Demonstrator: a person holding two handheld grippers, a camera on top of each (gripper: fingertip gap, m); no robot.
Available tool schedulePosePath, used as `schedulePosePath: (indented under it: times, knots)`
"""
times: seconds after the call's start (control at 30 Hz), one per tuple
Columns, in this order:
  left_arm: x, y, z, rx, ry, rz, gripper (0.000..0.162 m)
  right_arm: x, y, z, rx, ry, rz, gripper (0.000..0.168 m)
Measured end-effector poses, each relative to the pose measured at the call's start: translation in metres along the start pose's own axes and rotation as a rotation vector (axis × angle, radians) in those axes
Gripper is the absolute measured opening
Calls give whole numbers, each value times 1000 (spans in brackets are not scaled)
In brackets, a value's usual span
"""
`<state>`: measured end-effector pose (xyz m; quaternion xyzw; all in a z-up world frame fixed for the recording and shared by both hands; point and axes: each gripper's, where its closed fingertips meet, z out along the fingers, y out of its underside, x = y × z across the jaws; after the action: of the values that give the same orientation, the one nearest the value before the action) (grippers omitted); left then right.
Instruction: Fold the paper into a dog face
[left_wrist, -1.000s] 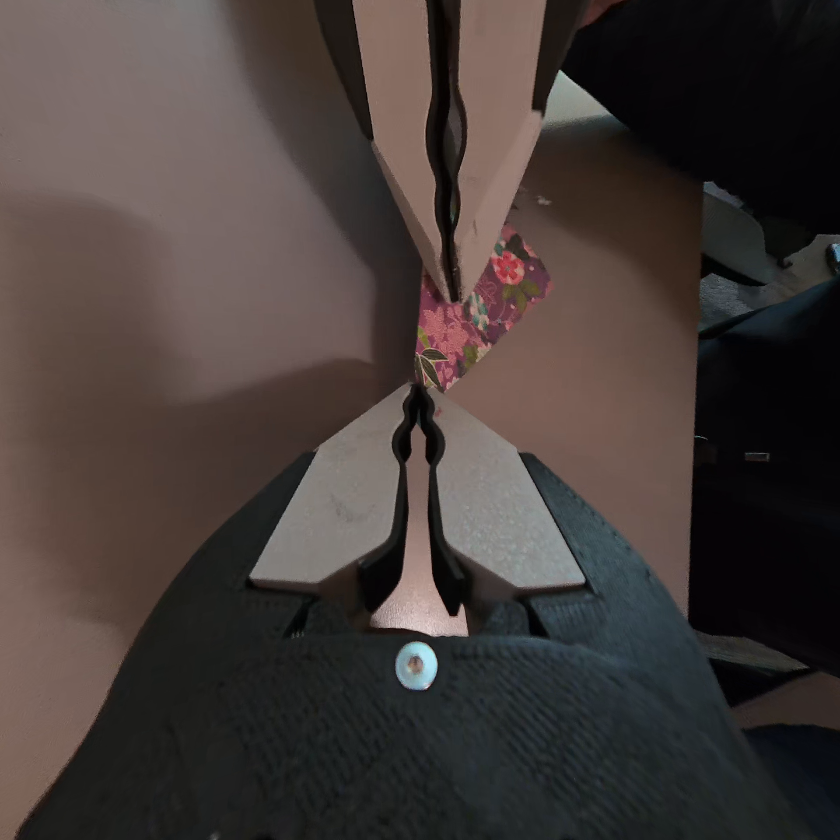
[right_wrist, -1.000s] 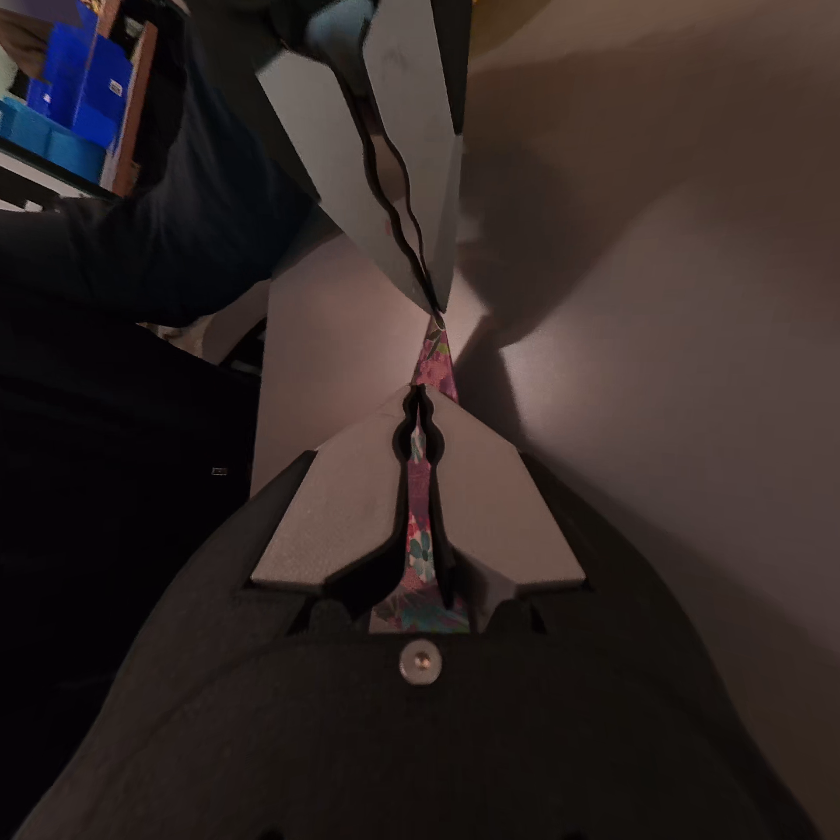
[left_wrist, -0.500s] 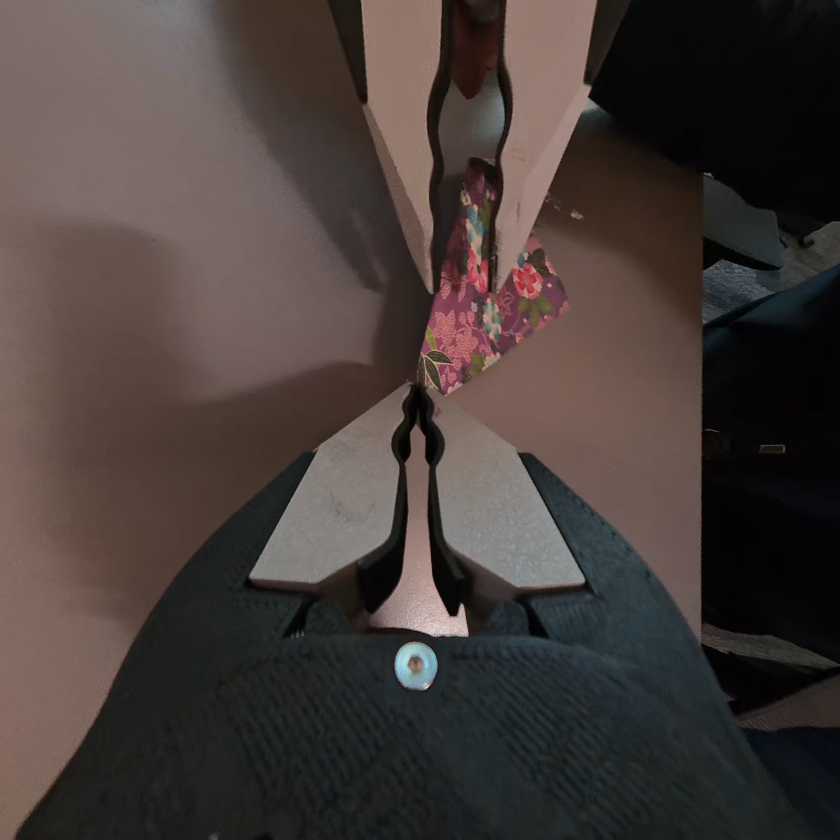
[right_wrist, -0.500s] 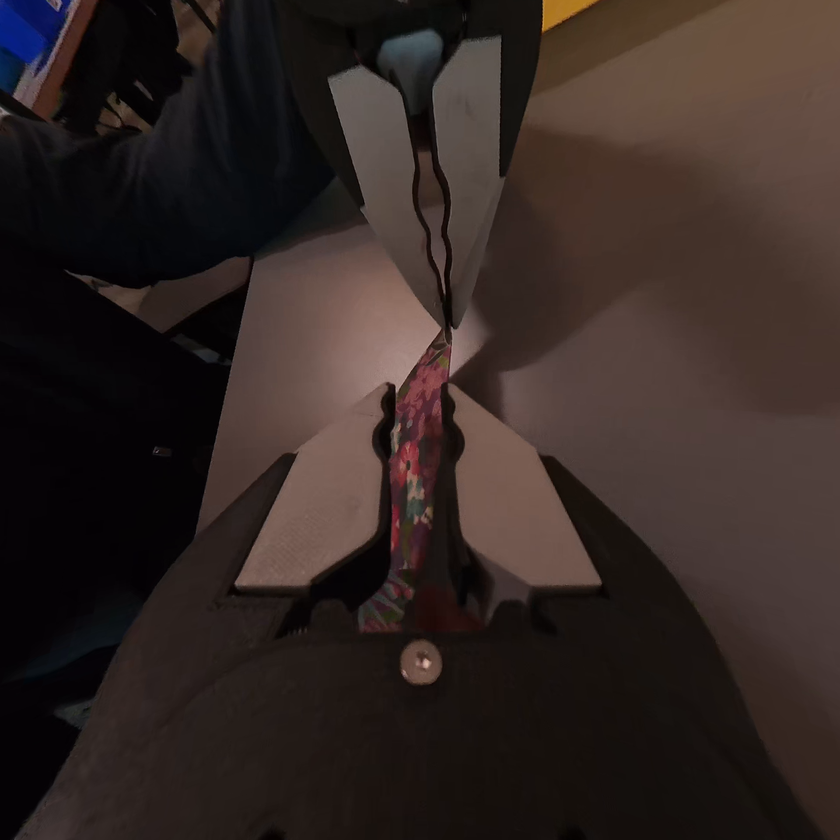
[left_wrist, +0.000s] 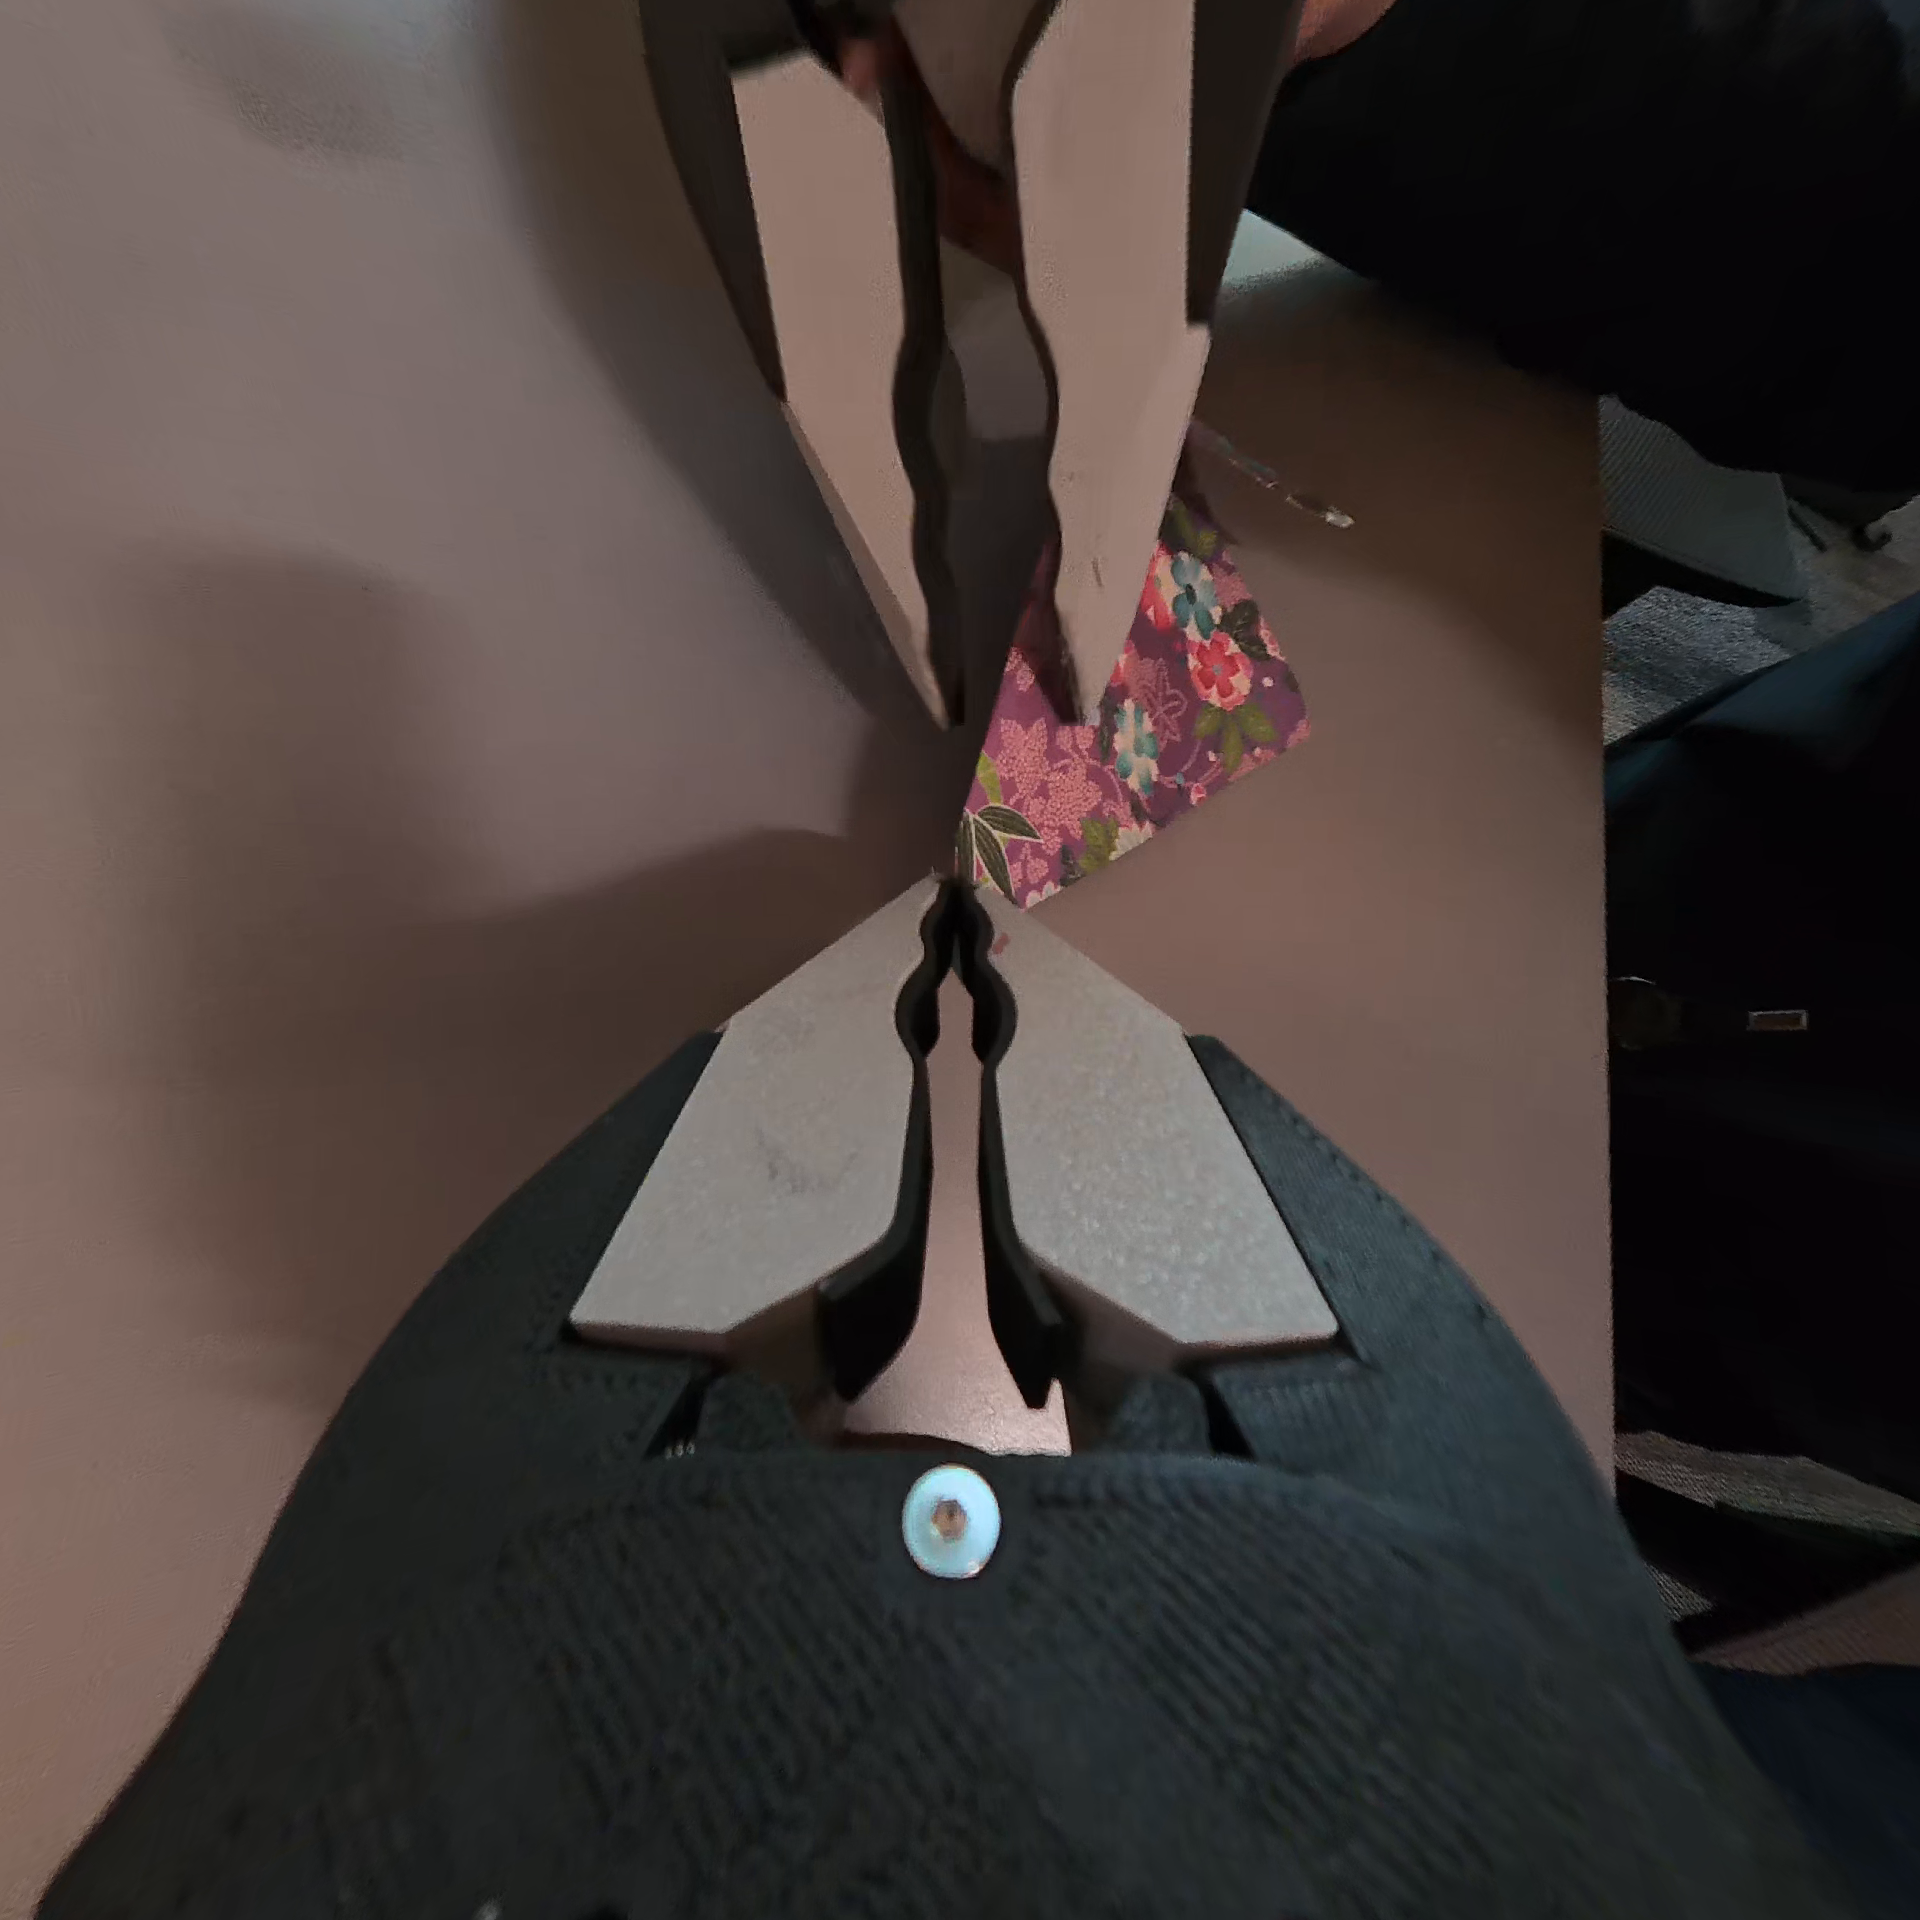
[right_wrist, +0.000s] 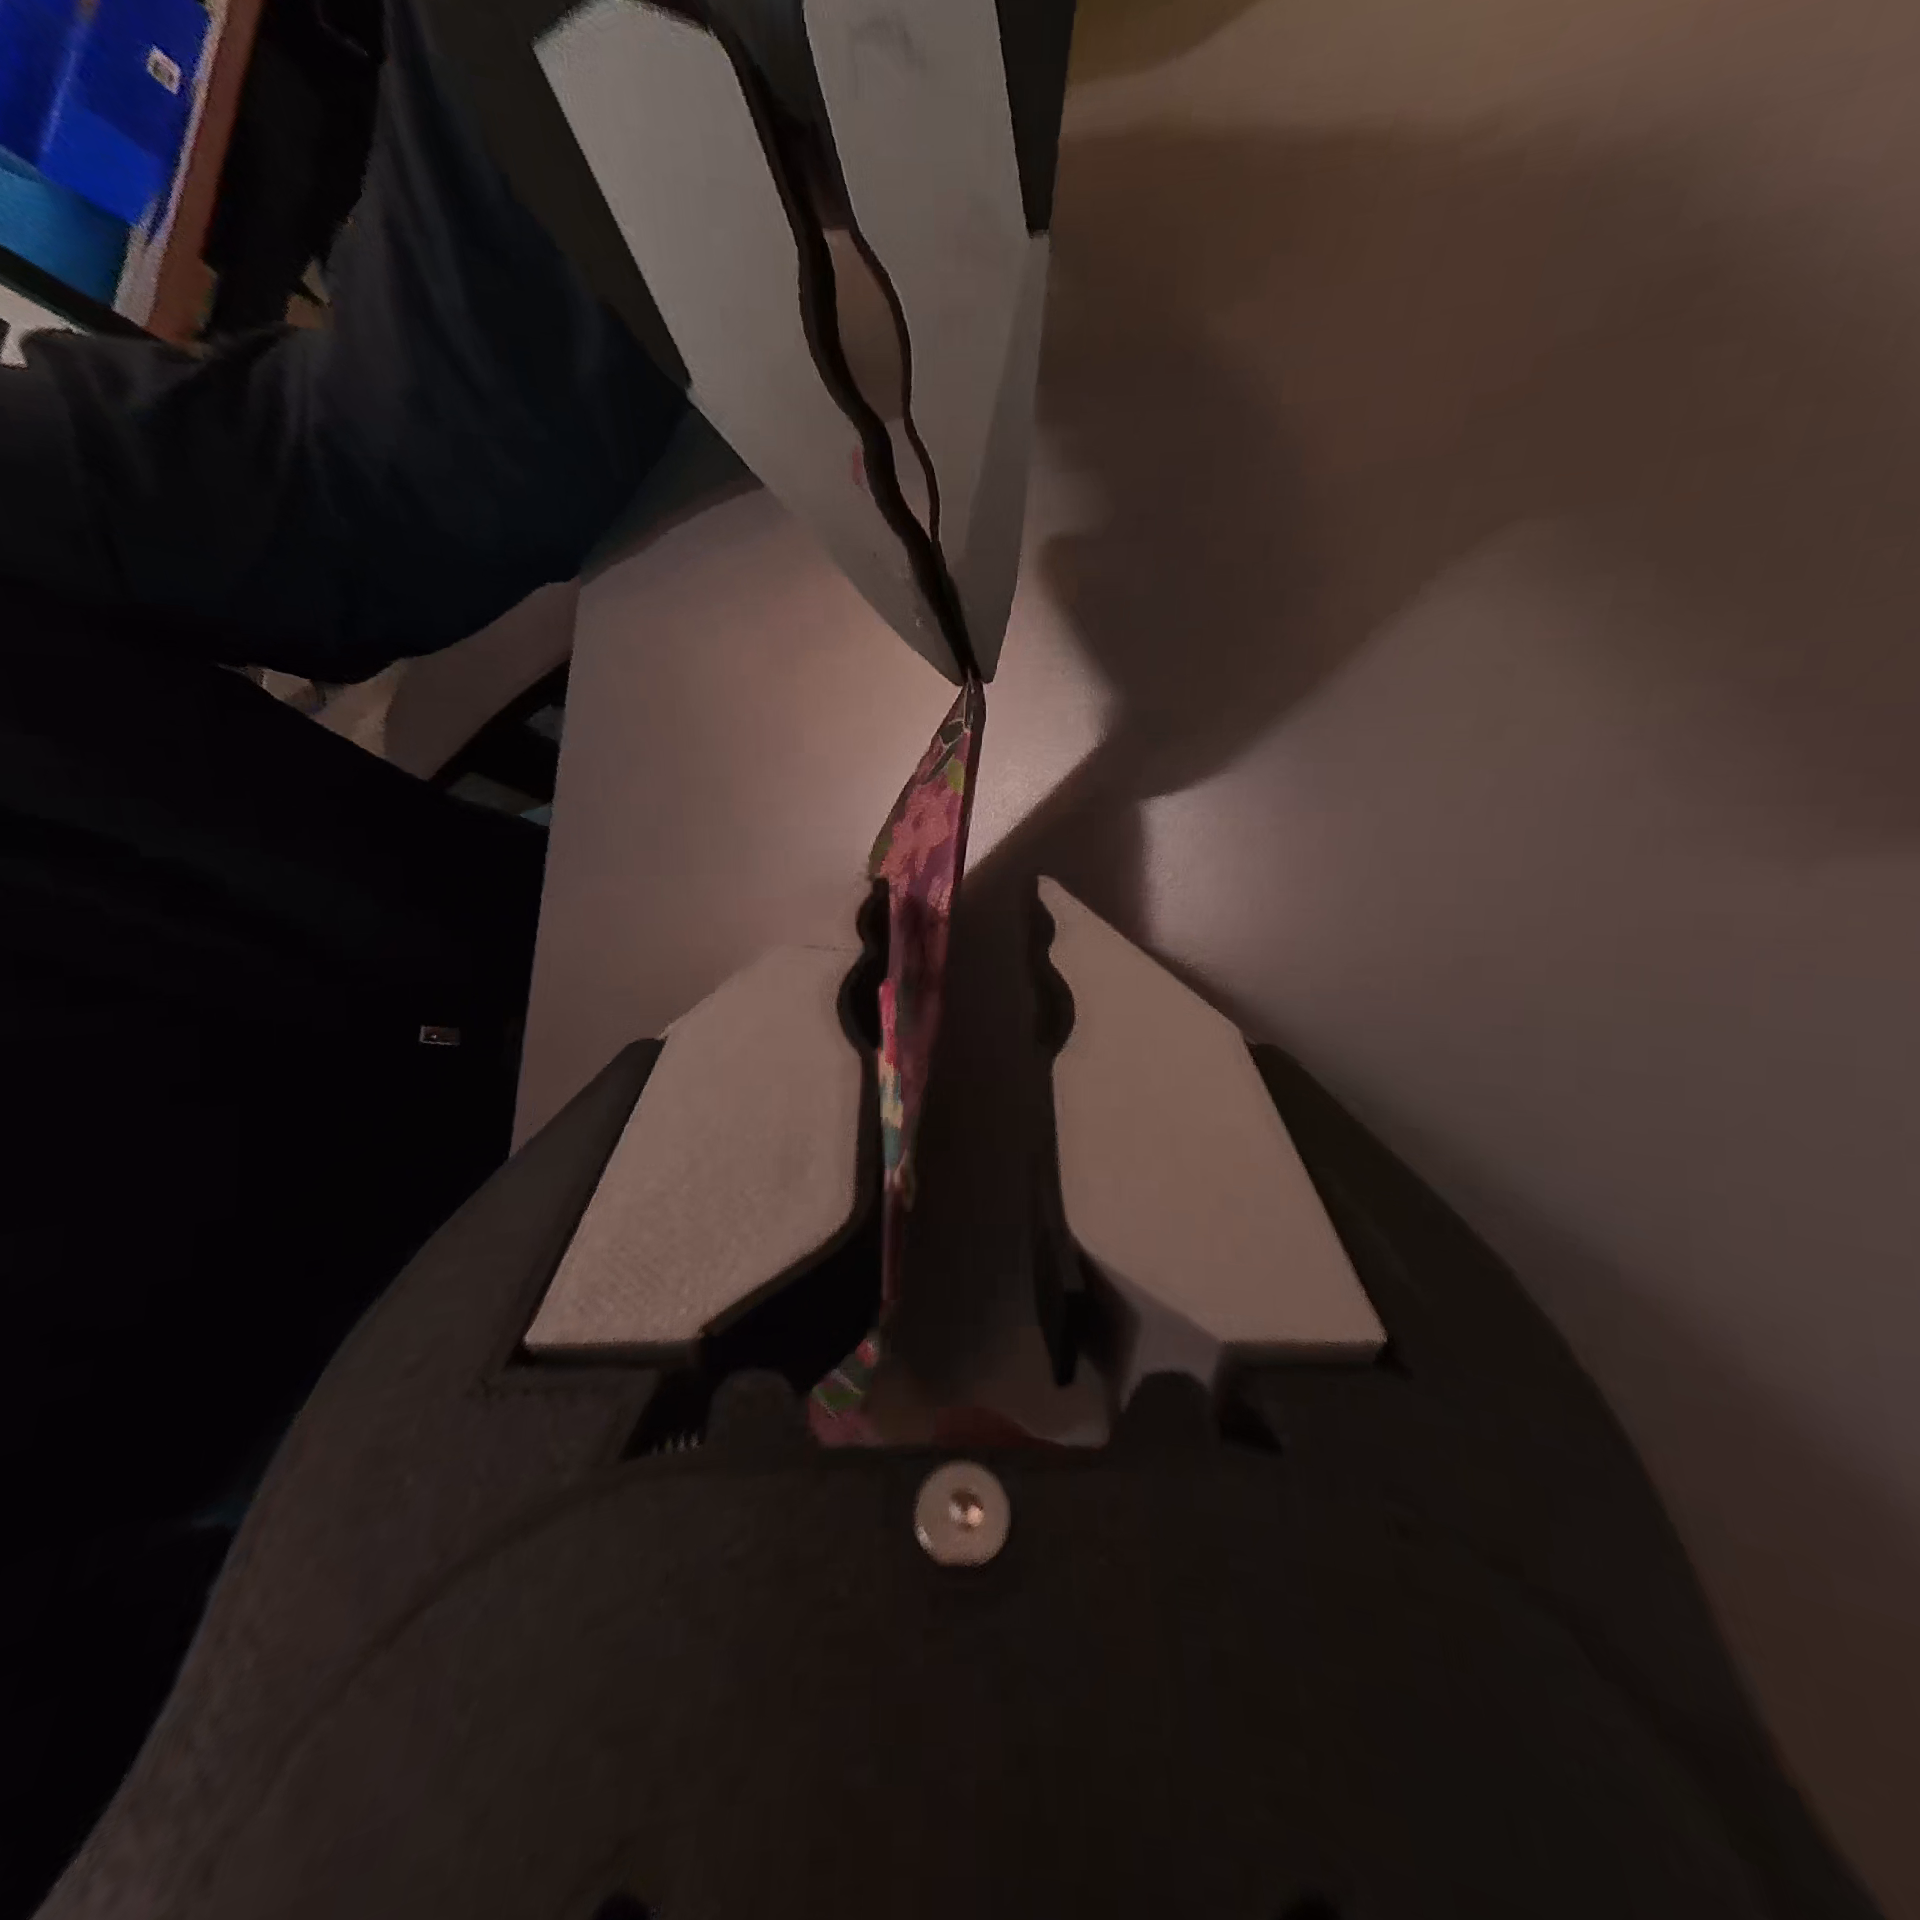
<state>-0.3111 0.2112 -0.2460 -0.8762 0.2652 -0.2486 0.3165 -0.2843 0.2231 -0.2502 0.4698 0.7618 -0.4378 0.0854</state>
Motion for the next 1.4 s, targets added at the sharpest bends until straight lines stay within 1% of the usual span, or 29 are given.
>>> schedulePosePath:
  times: [0.03, 0.07, 0.1, 0.23, 0.3, 0.37, 0.4, 0.47, 0.53, 0.7, 0.77, 0.83, 0.9, 0.97, 1.07, 1.1, 1.2, 1.4]
  knots:
    - [-1, 0, 0, 3, -5, -1, 0, -1, 3, 4, -22, -10, -3, 17]
    - [-2, -1, -1, 4, -8, -1, 0, -2, 5, 7, -32, -19, -11, 5]
    - [-2, -1, -1, 5, -13, -2, 0, -2, 5, 8, -33, -15, -18, 0]
    - [-10, -6, -6, 48, -43, -42, 2, 4, 0, 3, 7, 14, -7, 0]
    - [-16, -9, -12, 86, -55, -78, 11, 5, -2, -2, 41, -6, 6, 0]
    - [-20, -13, -19, 141, -48, -117, 16, 6, -3, -7, 73, -17, 16, 0]
    - [-22, -16, -23, 174, -32, -144, 17, 7, -3, -10, 88, -20, 21, 0]
    - [-20, -19, -25, 218, 30, -202, 25, 8, -5, -14, 121, -28, 30, 0]
    - [-21, -18, -21, 217, 53, -221, 29, 8, -7, -18, 148, -41, 40, 0]
    - [-15, -15, -2, 161, 59, -190, 50, 9, -7, -20, 173, -67, 60, 0]
    - [-13, -19, 3, 164, 67, -180, 51, 9, -5, -19, 169, -75, 64, 0]
    - [-12, -21, 6, 168, 76, -179, 48, 9, -5, -18, 167, -80, 64, 0]
    - [-14, -23, 7, 178, 74, -185, 37, 9, -5, -18, 170, -83, 64, 0]
    - [-15, -27, 4, 208, 83, -200, 30, 8, -5, -18, 172, -91, 67, 0]
    - [-17, -32, 0, 251, 105, -232, 13, 9, -5, -18, 176, -99, 74, 0]
    - [-18, -32, 0, 254, 103, -237, 10, 9, -5, -18, 178, -99, 75, 0]
    - [-16, -32, 1, 259, 118, -232, 3, 9, -6, -17, 178, -99, 74, 0]
    - [-18, -29, 5, 237, 114, -247, 0, 12, -5, -16, 175, -93, 90, 0]
